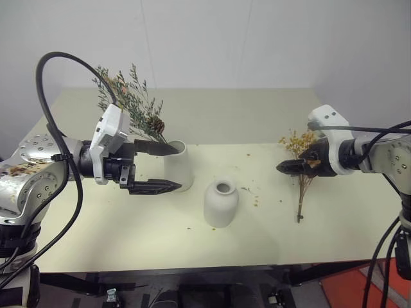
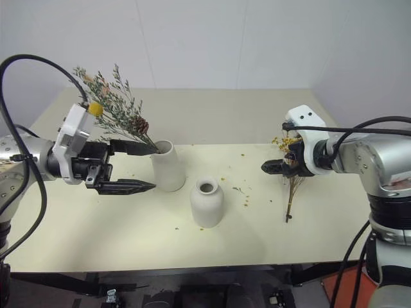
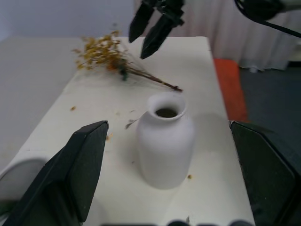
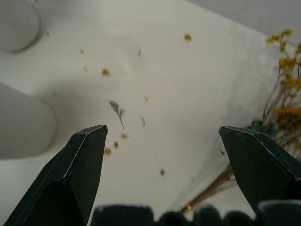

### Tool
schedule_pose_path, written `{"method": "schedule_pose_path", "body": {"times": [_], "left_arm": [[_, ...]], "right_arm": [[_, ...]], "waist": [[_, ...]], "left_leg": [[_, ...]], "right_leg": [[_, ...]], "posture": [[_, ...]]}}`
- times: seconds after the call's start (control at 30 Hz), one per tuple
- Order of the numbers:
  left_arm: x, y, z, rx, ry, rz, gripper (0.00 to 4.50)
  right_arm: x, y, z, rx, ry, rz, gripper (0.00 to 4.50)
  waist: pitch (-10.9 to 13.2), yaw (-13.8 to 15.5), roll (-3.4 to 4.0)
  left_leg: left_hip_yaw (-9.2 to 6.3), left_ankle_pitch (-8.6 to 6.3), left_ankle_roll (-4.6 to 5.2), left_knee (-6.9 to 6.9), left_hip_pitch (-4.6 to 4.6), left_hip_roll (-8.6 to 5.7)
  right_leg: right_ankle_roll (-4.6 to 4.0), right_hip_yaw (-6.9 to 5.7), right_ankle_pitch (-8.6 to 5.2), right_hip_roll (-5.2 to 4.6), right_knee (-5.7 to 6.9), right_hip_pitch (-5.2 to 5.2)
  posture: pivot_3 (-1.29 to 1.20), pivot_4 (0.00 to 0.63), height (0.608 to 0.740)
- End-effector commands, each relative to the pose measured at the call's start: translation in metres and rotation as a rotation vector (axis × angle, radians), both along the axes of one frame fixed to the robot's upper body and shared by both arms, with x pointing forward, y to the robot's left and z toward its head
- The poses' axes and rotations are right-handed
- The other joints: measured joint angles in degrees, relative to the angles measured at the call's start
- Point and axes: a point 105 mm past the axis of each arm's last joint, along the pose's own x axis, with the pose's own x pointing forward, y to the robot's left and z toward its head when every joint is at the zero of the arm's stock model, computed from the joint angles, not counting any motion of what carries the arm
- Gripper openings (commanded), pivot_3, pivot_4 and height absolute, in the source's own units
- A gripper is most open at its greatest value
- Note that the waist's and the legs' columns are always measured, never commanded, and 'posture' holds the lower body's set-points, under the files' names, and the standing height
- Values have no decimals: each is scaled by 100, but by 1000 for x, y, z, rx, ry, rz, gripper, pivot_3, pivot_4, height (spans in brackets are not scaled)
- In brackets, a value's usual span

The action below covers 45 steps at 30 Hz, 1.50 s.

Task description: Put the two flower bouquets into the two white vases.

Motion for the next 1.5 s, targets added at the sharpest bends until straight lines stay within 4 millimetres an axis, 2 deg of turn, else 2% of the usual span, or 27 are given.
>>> {"method": "schedule_pose_path", "body": {"times": [0.03,0.13,0.27,0.4,0.6,0.87,0.97,1.2,1.33,1.37,1.5], "left_arm": [[-3,-3,4,34,-36,-50,4500],[-3,-3,0,99,-37,-75,4500],[-3,-4,-9,180,-71,-100,4500],[-2,-7,-5,181,-86,-123,4500],[0,-7,-6,183,-94,-131,4500],[2,-10,-8,167,-102,-126,4500],[2,-10,-10,169,-104,-119,4500],[2,-9,-11,165,-107,-105,4500],[3,-8,-12,164,-105,-97,4500],[3,-8,-12,164,-104,-96,4500],[6,-7,-14,172,-103,-84,4500]], "right_arm": [[-3,-21,-12,-4,73,-82,4471],[2,-41,-30,6,135,-198,4471],[9,-49,-42,19,173,-270,4471],[17,-58,-60,7,205,-319,4471],[27,-62,-80,16,241,-347,4471],[45,-56,-92,17,250,-330,4471],[49,-53,-94,13,261,-317,3880],[55,-52,-96,21,272,-327,1412],[55,-51,-97,16,279,-323,195],[55,-50,-97,21,280,-317,56],[57,-48,-90,39,243,-318,56]], "waist": [[0,6,-1],[-1,-1,-1],[0,-17,0],[0,-1,0],[0,-2,0],[0,-19,0],[0,-11,0],[0,-13,0],[0,-12,0],[0,-12,0],[0,-14,0]], "left_leg": [[-1,0,0,0,-1,-1],[1,0,0,4,0,-3],[4,0,1,4,1,-1],[3,1,1,4,-6,-2],[3,1,1,5,-7,-5],[3,1,2,5,-5,-4],[3,1,2,5,-6,-4],[2,1,2,6,-6,-4],[2,1,2,5,-5,-4],[2,1,2,6,-5,-5],[2,1,2,6,-4,-5]], "right_leg": [[0,-1,0,0,-3,2],[5,1,2,-3,-4,3],[7,6,3,2,-3,1],[7,5,4,1,-4,-2],[12,6,5,-2,-6,-1],[13,7,7,1,-5,-1],[13,7,8,1,-5,-1],[12,7,9,0,-4,0],[12,6,9,1,-4,0],[11,7,9,1,-4,0],[11,7,9,1,-3,1]], "posture": [[0,150,740],[0,150,740],[0,150,740],[0,150,740],[0,150,740],[0,150,740],[0,150,740],[0,150,740],[0,150,740],[0,150,740],[0,150,740]]}}
